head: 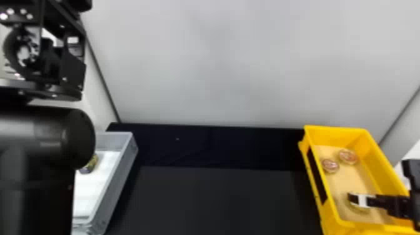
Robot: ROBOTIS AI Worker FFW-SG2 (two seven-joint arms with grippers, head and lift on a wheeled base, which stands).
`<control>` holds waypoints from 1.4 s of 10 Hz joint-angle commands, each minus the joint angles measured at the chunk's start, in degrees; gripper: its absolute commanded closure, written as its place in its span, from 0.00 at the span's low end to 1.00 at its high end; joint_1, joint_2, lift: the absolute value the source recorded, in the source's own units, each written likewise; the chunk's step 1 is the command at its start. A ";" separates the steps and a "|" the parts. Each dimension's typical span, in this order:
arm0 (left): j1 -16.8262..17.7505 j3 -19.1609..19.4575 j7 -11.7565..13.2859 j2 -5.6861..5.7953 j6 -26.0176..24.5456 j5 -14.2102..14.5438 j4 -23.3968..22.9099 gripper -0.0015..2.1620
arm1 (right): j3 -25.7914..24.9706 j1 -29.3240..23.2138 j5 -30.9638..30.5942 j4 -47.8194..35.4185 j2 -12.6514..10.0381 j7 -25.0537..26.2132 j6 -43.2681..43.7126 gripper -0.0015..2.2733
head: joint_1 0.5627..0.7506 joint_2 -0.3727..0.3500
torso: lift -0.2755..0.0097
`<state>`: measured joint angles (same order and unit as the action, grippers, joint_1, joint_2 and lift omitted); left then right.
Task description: Pick up the round yellow can and place it in the yellow rectangular box
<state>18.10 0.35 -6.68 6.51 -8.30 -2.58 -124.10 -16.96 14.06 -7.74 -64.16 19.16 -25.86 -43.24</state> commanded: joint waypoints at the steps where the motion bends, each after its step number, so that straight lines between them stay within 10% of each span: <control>1: -0.08 0.09 -0.01 0.00 0.03 0.03 -0.09 0.07 | 0.09 -0.26 0.70 -1.32 0.09 -0.78 -0.64 0.03 | 0.53 0.59 | 0.95; 7: -0.43 0.53 -0.01 -0.35 0.03 -0.06 -0.09 0.07 | 2.11 0.01 2.73 -39.46 -0.26 5.81 -10.84 0.03 | 0.53 0.59 | 0.95; 14: -0.69 0.80 -0.01 -0.62 -0.05 -0.23 -0.09 0.07 | 9.93 8.53 7.12 -57.13 -0.35 22.26 7.37 0.05 | 0.53 0.59 | 0.95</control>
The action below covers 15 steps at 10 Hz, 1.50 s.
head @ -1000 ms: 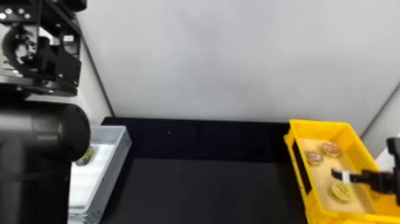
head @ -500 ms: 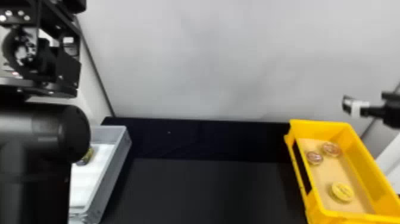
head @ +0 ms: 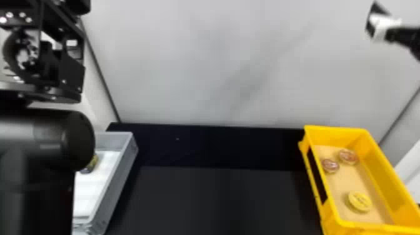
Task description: Pick up the round yellow can and place it in the yellow rectangular box
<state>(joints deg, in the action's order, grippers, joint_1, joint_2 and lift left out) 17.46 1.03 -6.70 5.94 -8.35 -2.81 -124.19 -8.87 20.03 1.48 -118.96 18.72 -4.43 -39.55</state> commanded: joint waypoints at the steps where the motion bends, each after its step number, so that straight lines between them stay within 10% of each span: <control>1: -0.14 0.12 -0.07 -0.23 0.09 -0.09 0.00 0.07 | 3.07 3.00 -5.17 -3.12 0.09 1.44 10.54 0.05 | 0.53 0.59 | 0.95; 4: -0.49 0.64 -0.07 -0.31 0.18 -0.09 0.00 0.07 | 5.44 3.61 -11.68 -5.58 0.71 6.71 25.13 0.05 | 0.53 0.59 | 0.95; 15: -0.41 0.64 -0.07 -0.31 0.00 -0.35 0.00 0.07 | 5.61 6.34 -10.71 -8.75 3.08 10.84 20.21 0.04 | 0.53 0.59 | 0.95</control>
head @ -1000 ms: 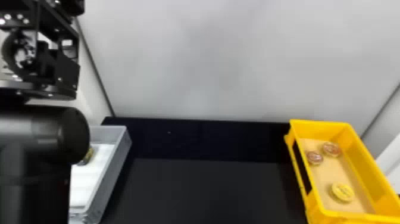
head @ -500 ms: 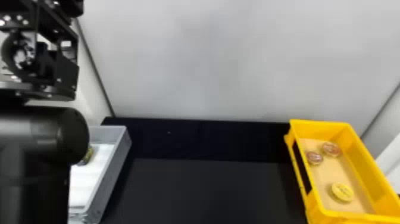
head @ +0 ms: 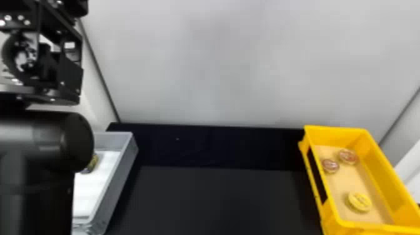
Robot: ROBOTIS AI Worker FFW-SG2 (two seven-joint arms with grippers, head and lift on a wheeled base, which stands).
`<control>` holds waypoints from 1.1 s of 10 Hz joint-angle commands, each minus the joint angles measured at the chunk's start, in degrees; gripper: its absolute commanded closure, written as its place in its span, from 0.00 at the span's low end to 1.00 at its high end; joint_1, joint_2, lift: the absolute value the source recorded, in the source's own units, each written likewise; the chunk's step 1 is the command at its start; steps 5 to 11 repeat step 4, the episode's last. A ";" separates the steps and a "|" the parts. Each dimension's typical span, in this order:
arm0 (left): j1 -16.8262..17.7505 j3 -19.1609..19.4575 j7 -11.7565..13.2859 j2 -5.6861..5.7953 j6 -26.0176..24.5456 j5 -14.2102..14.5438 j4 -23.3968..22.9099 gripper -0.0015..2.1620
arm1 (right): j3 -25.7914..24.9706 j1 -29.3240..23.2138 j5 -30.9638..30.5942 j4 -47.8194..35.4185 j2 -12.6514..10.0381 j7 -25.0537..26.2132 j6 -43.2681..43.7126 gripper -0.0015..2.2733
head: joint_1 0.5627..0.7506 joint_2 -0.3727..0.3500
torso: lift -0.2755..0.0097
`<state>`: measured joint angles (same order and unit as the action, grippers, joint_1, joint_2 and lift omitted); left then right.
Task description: Pick up the round yellow can and place it in the yellow rectangular box
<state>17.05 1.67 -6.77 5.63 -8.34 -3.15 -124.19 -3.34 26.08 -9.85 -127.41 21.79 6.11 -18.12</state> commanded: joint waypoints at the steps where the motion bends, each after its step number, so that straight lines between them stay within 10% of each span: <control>1: 0.00 0.00 0.00 0.00 -0.02 -0.02 0.00 0.07 | 0.08 0.46 0.79 -0.38 0.00 0.48 -1.84 0.04 | 0.53 0.59 | 0.95; 11: 0.00 -0.08 0.00 0.00 -0.02 -0.10 0.00 0.07 | 0.00 0.55 1.06 -0.65 0.00 0.74 -2.19 0.04 | 0.53 0.59 | 0.95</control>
